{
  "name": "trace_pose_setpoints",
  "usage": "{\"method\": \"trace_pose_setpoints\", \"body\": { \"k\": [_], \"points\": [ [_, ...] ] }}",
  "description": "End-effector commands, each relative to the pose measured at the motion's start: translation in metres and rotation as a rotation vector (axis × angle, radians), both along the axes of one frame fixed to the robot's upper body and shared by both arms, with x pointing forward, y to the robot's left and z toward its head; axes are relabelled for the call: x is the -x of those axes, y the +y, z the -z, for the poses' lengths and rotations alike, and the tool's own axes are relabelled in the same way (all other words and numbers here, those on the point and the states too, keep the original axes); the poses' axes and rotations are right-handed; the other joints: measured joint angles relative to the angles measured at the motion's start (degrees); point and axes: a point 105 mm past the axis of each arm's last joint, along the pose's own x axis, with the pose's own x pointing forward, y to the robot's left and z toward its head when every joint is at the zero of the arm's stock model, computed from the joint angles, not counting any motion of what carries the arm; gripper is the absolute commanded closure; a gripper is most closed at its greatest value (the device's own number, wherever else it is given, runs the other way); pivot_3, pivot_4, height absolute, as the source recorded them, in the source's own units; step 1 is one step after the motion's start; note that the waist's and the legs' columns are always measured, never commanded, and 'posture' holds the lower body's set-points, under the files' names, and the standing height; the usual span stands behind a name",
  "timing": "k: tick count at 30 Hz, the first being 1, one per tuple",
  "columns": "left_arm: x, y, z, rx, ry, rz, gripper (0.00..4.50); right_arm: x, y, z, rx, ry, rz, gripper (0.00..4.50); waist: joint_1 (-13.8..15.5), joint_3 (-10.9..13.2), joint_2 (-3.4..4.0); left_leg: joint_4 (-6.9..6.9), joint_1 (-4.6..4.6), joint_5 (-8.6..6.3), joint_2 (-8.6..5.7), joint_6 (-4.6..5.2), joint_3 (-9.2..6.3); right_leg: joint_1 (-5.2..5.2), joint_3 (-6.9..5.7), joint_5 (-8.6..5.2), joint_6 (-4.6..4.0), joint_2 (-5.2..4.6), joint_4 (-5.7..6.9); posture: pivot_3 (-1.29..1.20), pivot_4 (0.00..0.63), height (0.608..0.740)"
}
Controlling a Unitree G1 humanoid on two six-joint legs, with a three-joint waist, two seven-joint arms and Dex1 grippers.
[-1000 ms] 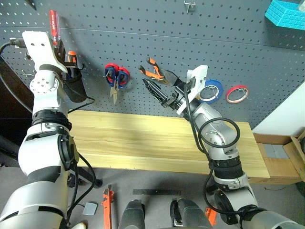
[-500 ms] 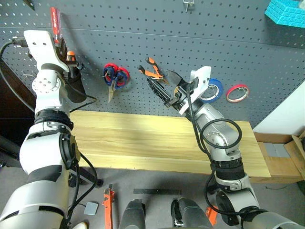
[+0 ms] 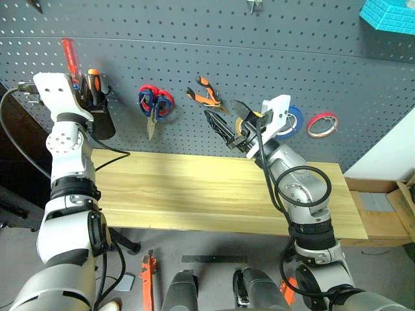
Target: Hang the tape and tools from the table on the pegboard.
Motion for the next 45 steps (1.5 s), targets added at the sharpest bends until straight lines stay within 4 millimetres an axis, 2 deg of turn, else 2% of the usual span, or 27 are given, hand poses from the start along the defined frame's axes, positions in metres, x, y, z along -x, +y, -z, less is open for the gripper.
{"method": "trace_pose_setpoints", "body": {
  "k": [1, 7, 13, 18, 26, 29, 32, 38, 45],
  "points": [
    [0.025, -0.004, -0.024, -0.003, -0.093, 0.005, 3.77, 0.006, -0.001, -0.014, -0.015, -0.055, -0.009, 0.0, -0.2, 0.0, 0.05, 0.0, 0.0, 0.0, 0.01, 0.0, 0.02, 0.0, 0.02, 0.0, -0.01, -0.03, 0.0, 0.08, 0.2, 0.74],
    [0.048, -0.006, -0.011, 0.031, -0.041, -0.025, 3.77, 0.009, 0.001, -0.013, -0.011, -0.058, -0.03, 0.0, -0.2, 0.1, 0.1, 0.0, 0.01, 0.0, 0.04, 0.01, -0.11, 0.01, -0.01, -0.03, 0.03, -0.16, 0.0, 0.08, 0.199, 0.74],
    [0.053, -0.003, -0.009, 0.054, -0.014, -0.044, 3.77, 0.011, 0.004, -0.015, -0.013, -0.063, -0.056, 0.0, -0.1, 0.1, 0.13, 0.01, 0.1, 0.01, 0.01, 0.02, -0.07, 0.1, -0.02, -0.06, 0.06, -0.11, -0.01, 0.09, 0.195, 0.74],
    [0.045, 0.003, -0.01, 0.071, 0.013, -0.042, 3.77, 0.02, 0.01, -0.018, -0.02, -0.08, -0.126, 0.0, 0.0, 0.1, 0.13, -0.02, 0.11, 0.01, 0.01, 0.02, -0.06, 0.1, -0.01, -0.06, 0.06, -0.01, -0.04, 0.1, 0.186, 0.74],
    [0.019, 0.014, -0.013, 0.104, 0.083, -0.016, 3.77, 0.026, 0.015, -0.017, -0.001, -0.091, -0.169, 0.0, 0.1, 0.1, 0.13, -0.03, 0.1, 0.01, 0.01, 0.02, -0.06, 0.1, -0.03, -0.07, 0.06, 0.08, -0.09, 0.09, 0.185, 0.74],
    [0.013, 0.019, -0.01, 0.101, 0.106, -0.015, 3.77, 0.027, 0.015, -0.017, 0.0, -0.093, -0.167, 0.0, 0.1, 0.1, 0.13, -0.04, 0.08, 0.0, 0.0, 0.02, -0.05, 0.08, -0.03, -0.07, 0.06, 0.08, -0.11, 0.08, 0.183, 0.74],
    [0.008, 0.025, 0.001, 0.115, 0.148, -0.018, 3.77, 0.03, 0.015, -0.019, -0.014, -0.098, -0.182, 0.0, 0.1, 0.1, 0.13, -0.04, 0.04, 0.0, 0.0, 0.02, -0.05, 0.06, -0.03, -0.07, 0.06, 0.08, -0.12, 0.08, 0.182, 0.74],
    [0.0, 0.023, 0.006, 0.112, 0.181, 0.004, 3.77, 0.034, 0.015, -0.022, -0.031, -0.099, -0.204, 0.0, 0.1, 0.1, 0.13, -0.04, 0.03, 0.0, 0.01, 0.02, -0.09, 0.05, -0.06, -0.07, 0.06, 0.08, -0.11, 0.08, 0.179, 0.74],
    [-0.006, 0.019, 0.0, 0.105, 0.184, 0.02, 3.77, 0.043, 0.018, -0.026, -0.059, -0.099, -0.277, 0.0, 0.1, 0.1, 0.13, -0.04, 0.02, 0.0, 0.01, 0.02, -0.09, 0.05, -0.07, -0.07, 0.06, 0.08, -0.11, 0.08, 0.182, 0.74]
  ]
}}
